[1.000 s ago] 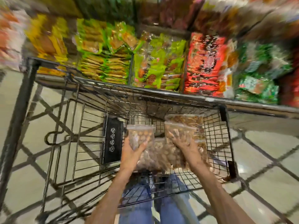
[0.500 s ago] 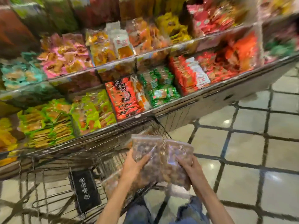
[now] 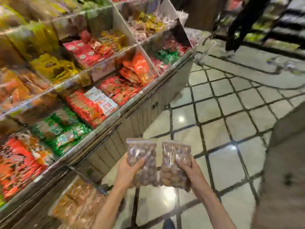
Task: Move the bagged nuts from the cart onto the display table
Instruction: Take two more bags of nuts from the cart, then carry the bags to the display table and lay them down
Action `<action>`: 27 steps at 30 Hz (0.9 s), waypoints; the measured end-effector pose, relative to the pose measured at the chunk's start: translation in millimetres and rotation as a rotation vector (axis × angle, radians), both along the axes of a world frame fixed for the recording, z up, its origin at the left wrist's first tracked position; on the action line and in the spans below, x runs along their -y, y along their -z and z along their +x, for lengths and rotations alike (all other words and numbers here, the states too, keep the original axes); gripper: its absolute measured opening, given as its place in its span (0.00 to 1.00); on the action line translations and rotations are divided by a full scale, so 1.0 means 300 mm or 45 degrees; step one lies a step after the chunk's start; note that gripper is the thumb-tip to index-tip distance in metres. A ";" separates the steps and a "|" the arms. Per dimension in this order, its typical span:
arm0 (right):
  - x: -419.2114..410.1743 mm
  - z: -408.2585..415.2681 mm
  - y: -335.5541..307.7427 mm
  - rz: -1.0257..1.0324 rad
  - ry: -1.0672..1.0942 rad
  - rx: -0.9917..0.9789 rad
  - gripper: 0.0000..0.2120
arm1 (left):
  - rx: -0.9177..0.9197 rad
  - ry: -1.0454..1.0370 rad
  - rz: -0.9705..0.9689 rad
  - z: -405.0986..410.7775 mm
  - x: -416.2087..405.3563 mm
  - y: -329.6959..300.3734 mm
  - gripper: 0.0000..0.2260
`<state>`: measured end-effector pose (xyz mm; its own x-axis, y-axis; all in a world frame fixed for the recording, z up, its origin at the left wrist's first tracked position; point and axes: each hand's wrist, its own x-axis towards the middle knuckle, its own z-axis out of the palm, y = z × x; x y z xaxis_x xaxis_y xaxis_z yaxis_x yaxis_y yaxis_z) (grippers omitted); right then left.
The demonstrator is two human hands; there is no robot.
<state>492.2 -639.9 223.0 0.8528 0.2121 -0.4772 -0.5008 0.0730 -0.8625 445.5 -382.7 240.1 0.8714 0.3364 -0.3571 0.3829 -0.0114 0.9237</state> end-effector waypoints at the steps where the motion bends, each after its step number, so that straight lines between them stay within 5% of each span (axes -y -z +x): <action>1: 0.056 0.036 -0.015 -0.011 0.033 0.022 0.31 | 0.006 0.051 -0.013 0.063 0.061 -0.015 0.20; 12: 0.495 0.442 -0.117 -0.039 0.586 0.123 0.23 | 0.064 0.515 -0.171 0.773 0.550 -0.059 0.23; 16: 0.610 0.652 -0.135 -0.049 0.779 0.158 0.17 | 0.110 0.674 -0.164 1.085 0.700 -0.061 0.17; 27: 0.880 1.238 -0.226 -0.123 1.119 0.192 0.19 | 0.077 1.097 -0.200 1.868 1.063 -0.135 0.16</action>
<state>863.5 -904.1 290.6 0.7436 -0.5821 -0.3290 -0.1796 0.3001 -0.9368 1005.9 -701.6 280.5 0.8187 -0.4963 -0.2889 0.2499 -0.1450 0.9574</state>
